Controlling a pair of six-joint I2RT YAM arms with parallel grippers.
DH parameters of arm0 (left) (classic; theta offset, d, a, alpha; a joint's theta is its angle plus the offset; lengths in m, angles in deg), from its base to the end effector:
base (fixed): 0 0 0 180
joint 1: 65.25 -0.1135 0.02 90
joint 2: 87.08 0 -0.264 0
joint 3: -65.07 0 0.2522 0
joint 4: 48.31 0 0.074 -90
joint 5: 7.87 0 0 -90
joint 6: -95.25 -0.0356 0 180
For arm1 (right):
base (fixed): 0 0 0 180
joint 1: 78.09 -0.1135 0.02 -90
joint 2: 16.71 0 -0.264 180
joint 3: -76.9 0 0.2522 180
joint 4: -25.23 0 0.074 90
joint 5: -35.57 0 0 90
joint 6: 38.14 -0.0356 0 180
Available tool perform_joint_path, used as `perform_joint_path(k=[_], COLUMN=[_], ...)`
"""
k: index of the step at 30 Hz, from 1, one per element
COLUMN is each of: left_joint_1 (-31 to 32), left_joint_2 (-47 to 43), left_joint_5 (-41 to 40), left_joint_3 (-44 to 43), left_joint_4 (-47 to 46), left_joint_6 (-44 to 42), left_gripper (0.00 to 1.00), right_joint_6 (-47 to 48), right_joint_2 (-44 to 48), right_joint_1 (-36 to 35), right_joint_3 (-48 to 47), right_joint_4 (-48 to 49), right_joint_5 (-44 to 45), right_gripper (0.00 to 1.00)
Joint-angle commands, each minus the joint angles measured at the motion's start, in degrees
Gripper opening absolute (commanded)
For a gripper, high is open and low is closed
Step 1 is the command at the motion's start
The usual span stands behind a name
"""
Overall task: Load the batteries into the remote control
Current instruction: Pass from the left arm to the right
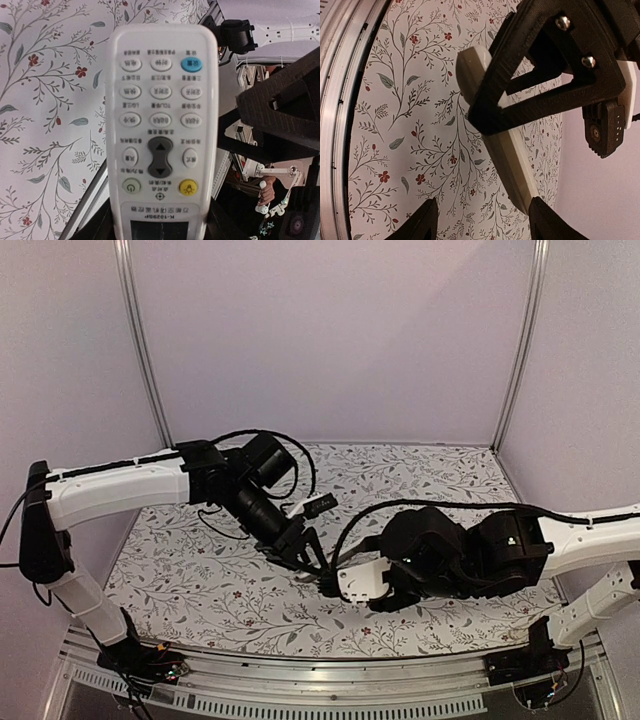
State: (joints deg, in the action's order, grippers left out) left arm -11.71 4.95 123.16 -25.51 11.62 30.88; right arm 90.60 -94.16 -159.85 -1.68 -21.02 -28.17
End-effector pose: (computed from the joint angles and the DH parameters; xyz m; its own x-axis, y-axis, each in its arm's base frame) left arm 0.1772 -0.2791 0.2824 -0.8136 0.5520 -0.1826 0.4898 0.4816 -0.7267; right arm 0.0571 0.2843 0.3011 0.4482 -0.8208 -0.3542 -0.7209 -0.0976 -0.6861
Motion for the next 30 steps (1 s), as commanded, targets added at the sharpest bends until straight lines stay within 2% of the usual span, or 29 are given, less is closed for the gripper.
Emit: perform_joint_path(k=[1, 6, 12, 19, 24, 27, 30], left_joint_1=[2.39, 3.93, 4.58, 5.24, 5.26, 4.82, 3.11], left_joint_2=[2.82, 5.14, 6.33, 7.09, 7.30, 6.59, 5.26], left_joint_5=[2.30, 3.17, 3.49, 4.18, 4.76, 4.86, 4.92], left_joint_3=[-2.26, -3.95, -5.36, -6.48, -7.23, -7.47, -7.15], left_joint_4=[-0.78, -0.73, -0.18, 0.52, 0.76, 0.42, -1.05], left_joint_6=[1.81, 2.06, 2.15, 2.00, 1.64, 0.98, 1.19], left_gripper=[0.22, 0.21, 0.21, 0.21, 0.21, 0.27, 0.41], right_joint_6=[2.70, 3.84, 4.15, 4.15, 3.72, 2.45, 1.34], right_joint_2=[-2.47, -3.99, -5.15, -7.07, -7.69, -7.35, -5.92], right_joint_1=[-0.25, -0.24, -0.25, -0.24, -0.20, -0.11, -0.02], right_joint_3=[-2.47, -3.06, -3.38, -4.41, -4.79, -4.79, -4.56], right_joint_4=[-2.25, -2.27, -2.27, -2.89, -3.22, -3.19, -3.16], right_joint_5=[-0.19, -0.88, -1.28, -1.31, -0.86, -0.21, -0.45], right_gripper=[0.59, 0.53, 0.40, 0.33, 0.22, 0.12, 0.07])
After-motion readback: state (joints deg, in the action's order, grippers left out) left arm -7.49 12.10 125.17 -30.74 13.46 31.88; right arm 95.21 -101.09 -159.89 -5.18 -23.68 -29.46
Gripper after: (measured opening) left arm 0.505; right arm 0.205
